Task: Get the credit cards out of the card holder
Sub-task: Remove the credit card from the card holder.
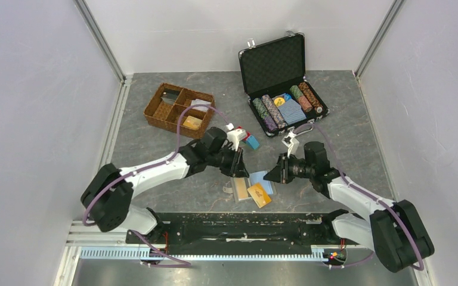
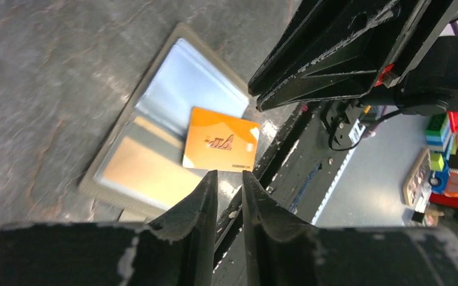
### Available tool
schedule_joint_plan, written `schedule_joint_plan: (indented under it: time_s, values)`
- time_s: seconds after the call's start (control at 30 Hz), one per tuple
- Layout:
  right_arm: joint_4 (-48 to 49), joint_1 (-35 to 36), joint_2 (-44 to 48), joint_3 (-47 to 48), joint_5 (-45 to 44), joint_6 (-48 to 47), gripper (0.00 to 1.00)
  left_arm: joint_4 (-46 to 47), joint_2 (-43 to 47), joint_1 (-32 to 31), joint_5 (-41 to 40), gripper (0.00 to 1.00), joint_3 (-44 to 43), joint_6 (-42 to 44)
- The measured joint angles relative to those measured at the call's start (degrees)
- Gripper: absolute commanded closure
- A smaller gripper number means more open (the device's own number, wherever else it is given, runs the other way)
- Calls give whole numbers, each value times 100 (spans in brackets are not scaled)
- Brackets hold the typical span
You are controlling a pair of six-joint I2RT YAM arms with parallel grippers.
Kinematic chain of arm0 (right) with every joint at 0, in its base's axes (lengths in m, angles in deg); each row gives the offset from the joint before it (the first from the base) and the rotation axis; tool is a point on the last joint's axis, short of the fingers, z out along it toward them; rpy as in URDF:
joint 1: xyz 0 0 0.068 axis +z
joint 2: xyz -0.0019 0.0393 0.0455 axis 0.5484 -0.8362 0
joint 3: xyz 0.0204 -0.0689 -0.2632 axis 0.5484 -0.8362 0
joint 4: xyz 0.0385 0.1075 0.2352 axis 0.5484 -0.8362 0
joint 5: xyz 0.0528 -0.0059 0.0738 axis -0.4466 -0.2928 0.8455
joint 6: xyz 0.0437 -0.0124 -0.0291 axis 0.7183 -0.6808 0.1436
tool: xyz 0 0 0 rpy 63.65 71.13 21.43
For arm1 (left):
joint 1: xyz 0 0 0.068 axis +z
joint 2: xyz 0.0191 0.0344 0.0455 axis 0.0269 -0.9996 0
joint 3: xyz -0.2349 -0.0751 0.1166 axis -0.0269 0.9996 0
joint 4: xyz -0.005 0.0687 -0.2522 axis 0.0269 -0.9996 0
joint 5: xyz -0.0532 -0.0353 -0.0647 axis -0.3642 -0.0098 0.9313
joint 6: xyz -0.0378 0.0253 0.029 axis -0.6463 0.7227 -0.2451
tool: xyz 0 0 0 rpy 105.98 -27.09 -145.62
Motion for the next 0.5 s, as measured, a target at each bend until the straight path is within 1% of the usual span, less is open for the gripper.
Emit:
schedule_joint_plan:
  time_s: [0.07,0.1,0.2,0.23,0.3,0.4,0.5]
  values:
    - [-297,162,-166,146,-190,-227,70,-4,247,13,-264,69,192,-79]
    - [-439,269,-273,229,-297,-343,66,39,400,17,-378,68,372,-179]
    - [-708,498,-437,321,-568,-551,60,173,743,15,-592,68,951,-498]
    - [-841,570,-444,323,-684,-599,57,205,828,11,-651,66,1143,-619]
    - [-1069,656,-444,321,-894,-660,53,256,968,-13,-763,61,1460,-837]
    - [-1379,710,-435,319,-1167,-710,52,393,1161,-133,-931,57,1810,-1222]
    - [-1561,721,-306,245,-1392,-702,52,800,1449,-389,-1161,51,2162,-1700]
